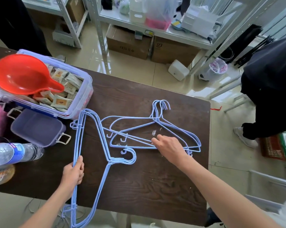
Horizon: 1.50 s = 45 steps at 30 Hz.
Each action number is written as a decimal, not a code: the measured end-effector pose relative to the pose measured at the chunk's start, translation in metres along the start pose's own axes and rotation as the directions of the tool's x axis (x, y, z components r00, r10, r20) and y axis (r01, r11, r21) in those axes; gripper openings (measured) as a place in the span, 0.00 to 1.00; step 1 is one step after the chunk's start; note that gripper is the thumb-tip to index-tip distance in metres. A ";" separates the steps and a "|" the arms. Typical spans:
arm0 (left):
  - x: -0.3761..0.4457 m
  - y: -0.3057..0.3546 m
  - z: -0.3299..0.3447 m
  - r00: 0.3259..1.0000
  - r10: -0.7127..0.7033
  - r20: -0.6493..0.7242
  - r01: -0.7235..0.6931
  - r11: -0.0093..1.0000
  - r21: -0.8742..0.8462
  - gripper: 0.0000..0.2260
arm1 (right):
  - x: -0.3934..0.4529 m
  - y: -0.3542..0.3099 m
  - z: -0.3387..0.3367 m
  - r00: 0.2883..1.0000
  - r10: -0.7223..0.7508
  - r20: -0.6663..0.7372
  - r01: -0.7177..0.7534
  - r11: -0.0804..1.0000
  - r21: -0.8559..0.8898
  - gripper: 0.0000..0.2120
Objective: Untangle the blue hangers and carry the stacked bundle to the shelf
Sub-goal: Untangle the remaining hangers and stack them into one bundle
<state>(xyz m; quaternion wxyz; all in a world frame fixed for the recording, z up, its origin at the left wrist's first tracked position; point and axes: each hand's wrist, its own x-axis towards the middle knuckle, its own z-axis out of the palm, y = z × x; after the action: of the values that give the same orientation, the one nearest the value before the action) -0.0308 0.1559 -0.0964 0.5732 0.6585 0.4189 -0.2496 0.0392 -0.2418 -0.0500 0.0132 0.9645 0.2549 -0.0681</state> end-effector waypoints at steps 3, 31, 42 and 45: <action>0.004 -0.001 0.003 1.000 0.004 -0.015 -0.004 1.000 -0.001 0.19 | 0.009 -0.005 0.017 0.988 -0.024 0.151 0.017 0.999 0.048 0.15; 0.003 -0.001 0.004 0.998 -0.011 -0.062 0.009 1.000 -0.025 0.20 | 0.022 0.089 -0.062 0.864 0.316 0.392 -0.462 0.807 0.368 0.10; -0.004 0.004 0.003 0.999 -0.008 -0.053 0.005 0.999 -0.047 0.20 | -0.010 0.081 -0.120 0.927 0.270 0.260 -0.354 0.862 0.364 0.20; -0.006 0.006 0.004 0.999 -0.014 -0.047 0.012 0.999 -0.037 0.20 | 0.011 0.078 -0.100 0.944 0.263 0.200 -0.326 0.841 0.431 0.16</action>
<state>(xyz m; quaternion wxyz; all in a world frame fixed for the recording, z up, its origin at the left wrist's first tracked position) -0.0283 0.1501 -0.0892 0.5733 0.6510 0.4412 -0.2300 0.0999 -0.2983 0.0470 -0.1875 0.9610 0.0786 -0.1876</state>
